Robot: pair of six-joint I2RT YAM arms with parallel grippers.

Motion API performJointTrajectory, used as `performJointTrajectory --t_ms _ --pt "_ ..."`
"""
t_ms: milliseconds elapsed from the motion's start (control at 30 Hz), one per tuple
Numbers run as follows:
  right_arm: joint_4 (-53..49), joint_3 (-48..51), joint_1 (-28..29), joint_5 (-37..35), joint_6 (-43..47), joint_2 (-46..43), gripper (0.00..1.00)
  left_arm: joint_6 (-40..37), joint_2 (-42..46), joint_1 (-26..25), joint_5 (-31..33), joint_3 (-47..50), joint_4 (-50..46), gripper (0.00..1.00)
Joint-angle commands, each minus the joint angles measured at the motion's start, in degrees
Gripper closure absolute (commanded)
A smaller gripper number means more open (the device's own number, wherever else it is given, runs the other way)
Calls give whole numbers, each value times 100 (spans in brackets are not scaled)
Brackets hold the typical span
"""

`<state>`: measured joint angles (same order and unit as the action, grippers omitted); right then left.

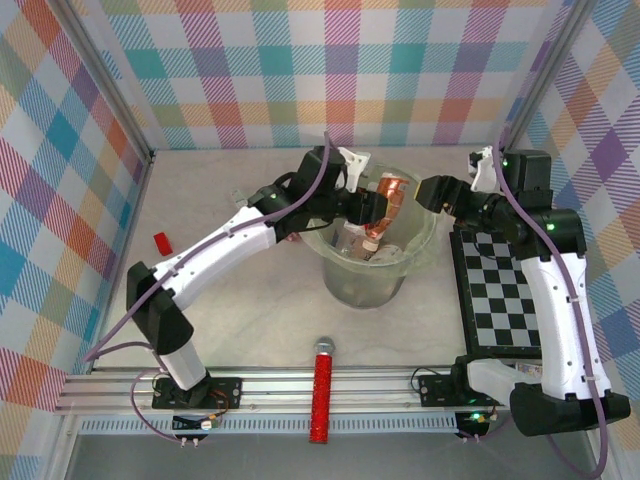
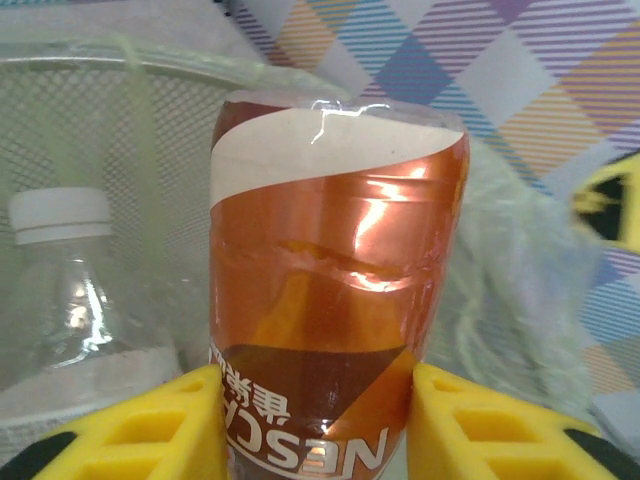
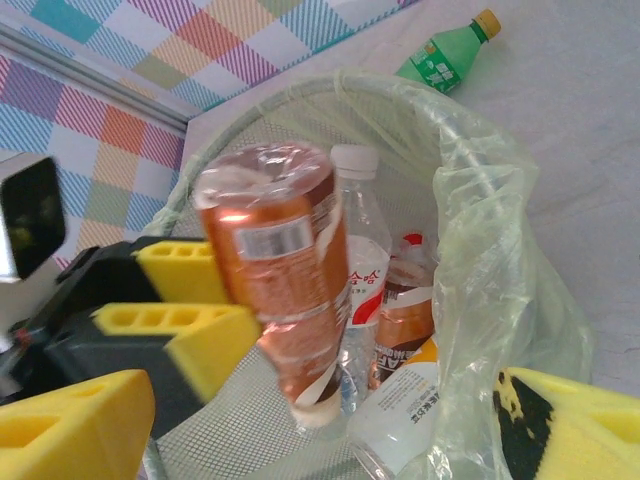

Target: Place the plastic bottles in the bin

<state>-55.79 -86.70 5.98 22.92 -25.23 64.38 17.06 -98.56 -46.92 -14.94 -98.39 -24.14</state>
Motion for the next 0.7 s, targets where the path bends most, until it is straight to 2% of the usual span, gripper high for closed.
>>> performJointTrajectory --t_ms 0,200,267,367,533,667 --pt "-97 -154 -35 -52 132 -56 12 -99 -195 -90 319 -370 -219 51" --pt "-321 -421 -40 -260 282 48 9 -148 -324 -136 315 -488 -286 34" --pt "-424 -503 -35 -376 332 92 9 -181 -282 -136 378 -481 -285 32" --pt "-543 -583 -35 -527 404 155 9 -242 -192 -137 494 -472 -289 33" --pt "-534 -575 -36 -441 423 206 9 -253 -110 -134 633 -377 72 40" --pt "-514 -550 -30 -248 384 266 10 94 -108 -134 828 -136 1223 47"
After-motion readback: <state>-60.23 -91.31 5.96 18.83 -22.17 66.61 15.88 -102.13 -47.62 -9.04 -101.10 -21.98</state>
